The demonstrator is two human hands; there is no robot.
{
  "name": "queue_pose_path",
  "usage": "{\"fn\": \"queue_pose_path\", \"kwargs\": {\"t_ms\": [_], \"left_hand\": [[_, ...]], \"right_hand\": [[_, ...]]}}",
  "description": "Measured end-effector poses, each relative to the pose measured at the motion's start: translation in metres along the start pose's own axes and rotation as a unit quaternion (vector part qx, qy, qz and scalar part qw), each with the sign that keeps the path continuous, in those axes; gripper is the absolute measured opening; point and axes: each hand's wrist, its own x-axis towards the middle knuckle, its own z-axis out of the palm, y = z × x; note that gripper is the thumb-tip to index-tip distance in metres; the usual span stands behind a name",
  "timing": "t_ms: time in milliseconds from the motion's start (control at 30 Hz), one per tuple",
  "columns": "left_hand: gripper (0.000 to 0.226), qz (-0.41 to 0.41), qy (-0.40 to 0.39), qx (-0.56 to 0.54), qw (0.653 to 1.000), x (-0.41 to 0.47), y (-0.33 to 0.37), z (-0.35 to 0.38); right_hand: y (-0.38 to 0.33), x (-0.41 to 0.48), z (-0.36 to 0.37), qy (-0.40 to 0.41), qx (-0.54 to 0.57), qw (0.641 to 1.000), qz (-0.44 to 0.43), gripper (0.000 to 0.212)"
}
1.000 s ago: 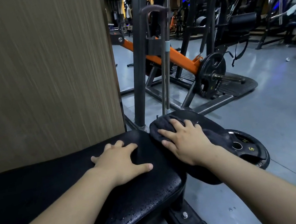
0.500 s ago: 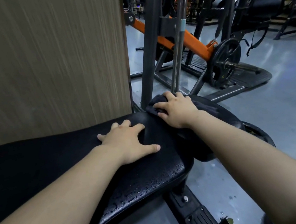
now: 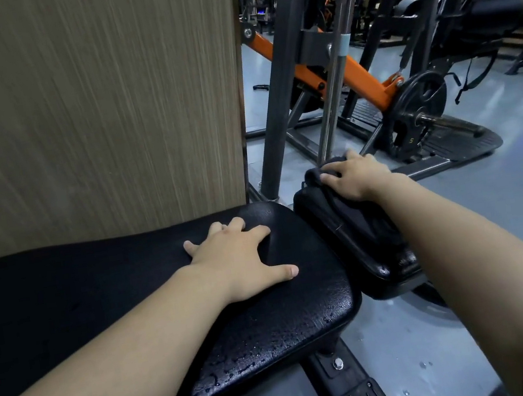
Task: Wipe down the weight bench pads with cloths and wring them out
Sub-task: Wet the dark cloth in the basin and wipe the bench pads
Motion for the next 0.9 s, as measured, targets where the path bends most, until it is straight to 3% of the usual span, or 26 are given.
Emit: {"fn": "queue_pose_path", "kwargs": {"t_ms": [300,567,733,900], "left_hand": [[0.085,0.002,-0.003,-0.008,1.0,0.002,0.001,0.0],[0.083,-0.001,0.0,-0.007,1.0,0.003,0.001,0.0],[0.085,-0.006,-0.001,-0.004,1.0,0.005,0.0,0.003],[0.085,-0.01,0.006,-0.002,1.0,0.007,0.001,0.005]], "right_hand": [[0.071,-0.018,0.0,0.028,0.118,0.99,0.074,0.049],[0.09,-0.089,0.012,0.07,0.137,0.982,0.106,0.052],[0.089,-0.128,0.02,0.117,0.169,0.973,0.1,0.046],[0.085,-0.157,0.029,0.133,0.144,0.978,0.067,0.053]]}}
